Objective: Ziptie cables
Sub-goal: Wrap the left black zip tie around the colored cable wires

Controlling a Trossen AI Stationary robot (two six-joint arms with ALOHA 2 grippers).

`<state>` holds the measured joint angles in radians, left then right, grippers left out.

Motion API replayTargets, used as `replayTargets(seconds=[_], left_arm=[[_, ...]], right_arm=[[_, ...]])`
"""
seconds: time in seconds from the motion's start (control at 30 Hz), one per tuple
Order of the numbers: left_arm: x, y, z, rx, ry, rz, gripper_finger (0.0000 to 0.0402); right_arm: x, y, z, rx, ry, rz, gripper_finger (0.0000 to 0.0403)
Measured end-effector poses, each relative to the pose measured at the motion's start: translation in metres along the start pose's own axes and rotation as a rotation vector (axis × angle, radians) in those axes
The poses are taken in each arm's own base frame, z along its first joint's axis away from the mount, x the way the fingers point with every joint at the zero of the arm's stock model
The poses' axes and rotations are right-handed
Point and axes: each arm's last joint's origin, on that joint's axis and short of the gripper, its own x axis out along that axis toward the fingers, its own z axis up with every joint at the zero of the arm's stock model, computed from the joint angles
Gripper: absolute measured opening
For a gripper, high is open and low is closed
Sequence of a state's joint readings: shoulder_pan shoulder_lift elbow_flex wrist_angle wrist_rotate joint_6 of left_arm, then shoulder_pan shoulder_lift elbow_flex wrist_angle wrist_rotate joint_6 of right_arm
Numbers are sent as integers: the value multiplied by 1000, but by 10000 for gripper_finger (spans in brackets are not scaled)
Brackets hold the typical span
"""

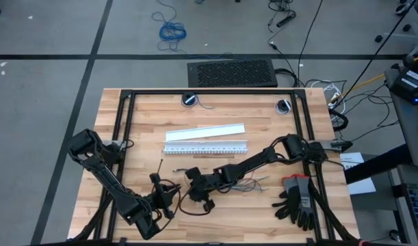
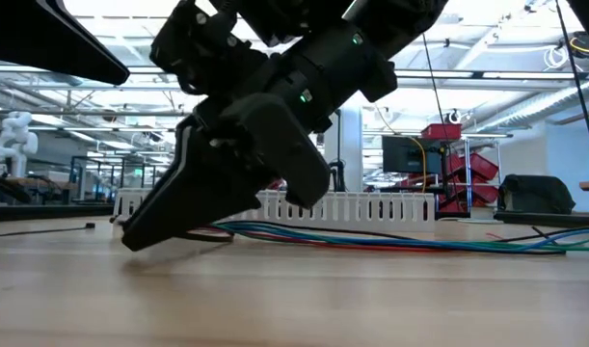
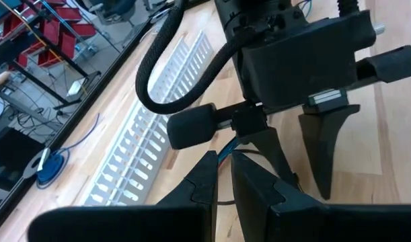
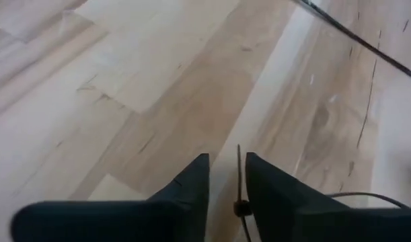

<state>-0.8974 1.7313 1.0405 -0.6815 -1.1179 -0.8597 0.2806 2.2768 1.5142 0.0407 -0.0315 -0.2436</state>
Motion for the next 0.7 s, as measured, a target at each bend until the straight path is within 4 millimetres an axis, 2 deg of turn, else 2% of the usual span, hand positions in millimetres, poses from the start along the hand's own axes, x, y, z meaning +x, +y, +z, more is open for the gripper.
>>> replayTargets(seconds=[0.17, 0.33, 0.57, 0.7], left_arm=[[0, 0, 0, 0, 2, -1, 42], [0, 0, 0, -4, 12, -10, 42], [0, -1, -1, -1, 36, -30, 42], [0, -1, 0, -28, 15, -14, 42]], right_arm=[[-1, -4, 4, 10, 1, -4, 8], [-6, -9, 7, 68, 8, -58, 1], [-47, 12, 47, 8, -57, -161, 0], [-64, 15, 60, 43, -83, -219, 0]])
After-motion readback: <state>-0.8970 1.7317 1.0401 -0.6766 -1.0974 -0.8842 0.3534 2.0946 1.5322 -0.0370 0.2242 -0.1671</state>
